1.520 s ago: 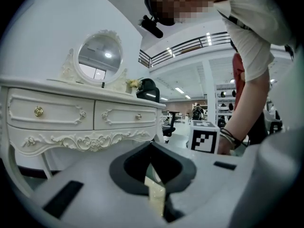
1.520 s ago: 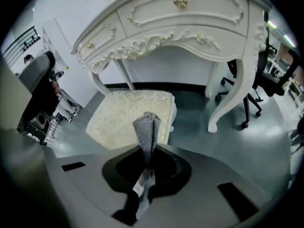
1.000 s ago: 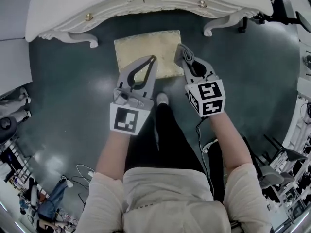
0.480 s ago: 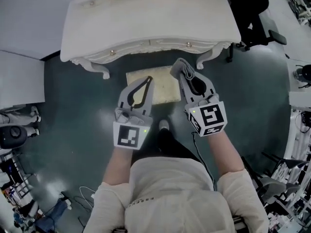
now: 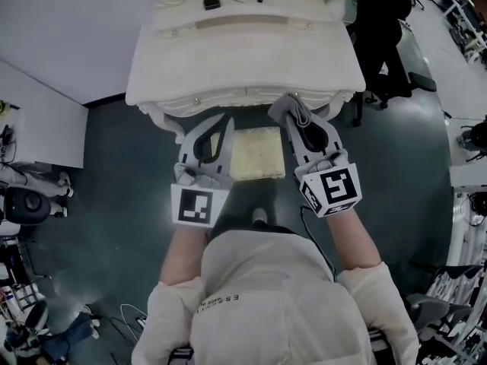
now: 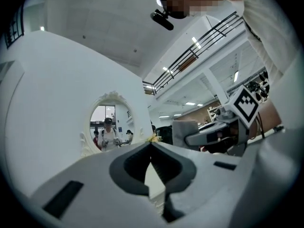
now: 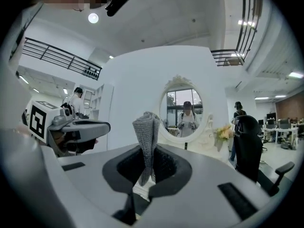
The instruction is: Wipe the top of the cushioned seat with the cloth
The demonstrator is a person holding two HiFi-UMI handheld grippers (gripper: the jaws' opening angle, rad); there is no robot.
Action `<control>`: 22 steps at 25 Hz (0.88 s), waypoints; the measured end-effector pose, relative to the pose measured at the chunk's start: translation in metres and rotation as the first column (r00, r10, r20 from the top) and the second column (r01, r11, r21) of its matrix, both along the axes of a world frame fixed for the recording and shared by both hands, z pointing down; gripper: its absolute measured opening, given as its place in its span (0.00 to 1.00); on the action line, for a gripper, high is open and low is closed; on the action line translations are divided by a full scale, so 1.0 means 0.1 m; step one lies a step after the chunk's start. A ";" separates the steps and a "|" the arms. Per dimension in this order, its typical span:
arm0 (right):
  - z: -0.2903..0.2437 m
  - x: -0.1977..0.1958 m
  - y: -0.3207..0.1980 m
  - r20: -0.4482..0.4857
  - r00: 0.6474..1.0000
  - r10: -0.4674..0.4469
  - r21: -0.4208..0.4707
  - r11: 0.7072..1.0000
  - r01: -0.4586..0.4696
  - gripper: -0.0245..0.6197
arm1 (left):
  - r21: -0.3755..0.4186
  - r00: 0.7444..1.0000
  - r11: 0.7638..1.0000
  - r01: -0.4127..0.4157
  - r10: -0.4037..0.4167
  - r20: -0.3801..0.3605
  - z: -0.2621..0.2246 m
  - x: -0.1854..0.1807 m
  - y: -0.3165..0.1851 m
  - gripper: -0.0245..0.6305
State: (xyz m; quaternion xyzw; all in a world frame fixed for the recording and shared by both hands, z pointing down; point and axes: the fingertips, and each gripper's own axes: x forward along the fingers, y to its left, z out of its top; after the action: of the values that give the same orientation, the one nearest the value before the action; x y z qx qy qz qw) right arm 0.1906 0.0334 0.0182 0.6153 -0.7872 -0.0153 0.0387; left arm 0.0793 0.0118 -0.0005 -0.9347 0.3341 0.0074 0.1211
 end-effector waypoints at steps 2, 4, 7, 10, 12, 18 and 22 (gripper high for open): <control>-0.13 -0.08 0.08 -0.009 1.000 -0.016 0.030 0.999 0.016 0.09 | 0.019 1.000 1.000 0.004 -0.004 0.008 -0.12 -0.05 0.06 0.04; -0.23 -0.16 0.15 -0.023 0.999 -0.030 0.058 0.998 0.032 0.09 | 0.028 1.000 1.000 0.009 -0.009 0.009 -0.22 -0.11 0.12 0.04; -0.32 -0.25 0.24 -0.044 0.998 -0.036 0.089 0.995 0.040 0.09 | 0.031 1.000 0.999 0.023 -0.022 -0.014 -0.33 -0.20 0.19 0.04; -0.34 -0.30 0.28 -0.044 0.998 -0.033 0.097 0.995 0.038 0.09 | 0.042 1.000 0.999 0.028 -0.028 -0.001 -0.37 -0.26 0.25 0.04; -0.33 -0.30 0.30 -0.035 0.999 -0.027 0.092 0.995 0.030 0.09 | 0.041 1.000 0.999 0.030 -0.030 0.004 -0.37 -0.28 0.28 0.04; -0.21 -0.34 0.35 -0.010 1.000 -0.021 0.048 0.999 0.021 0.09 | 0.012 1.000 1.000 0.028 -0.028 -0.002 -0.26 -0.31 0.36 0.04; -0.08 -0.35 0.36 -0.011 1.000 -0.021 0.024 0.999 0.021 0.09 | -0.007 1.000 1.000 0.021 -0.021 0.017 -0.10 -0.28 0.41 0.04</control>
State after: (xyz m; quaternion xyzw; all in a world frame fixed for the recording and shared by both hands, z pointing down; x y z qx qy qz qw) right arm 0.1558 0.0694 0.0097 0.6073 -0.7932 -0.0287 0.0353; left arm 0.0508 0.0527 -0.0109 -0.9315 0.3430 -0.0029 0.1208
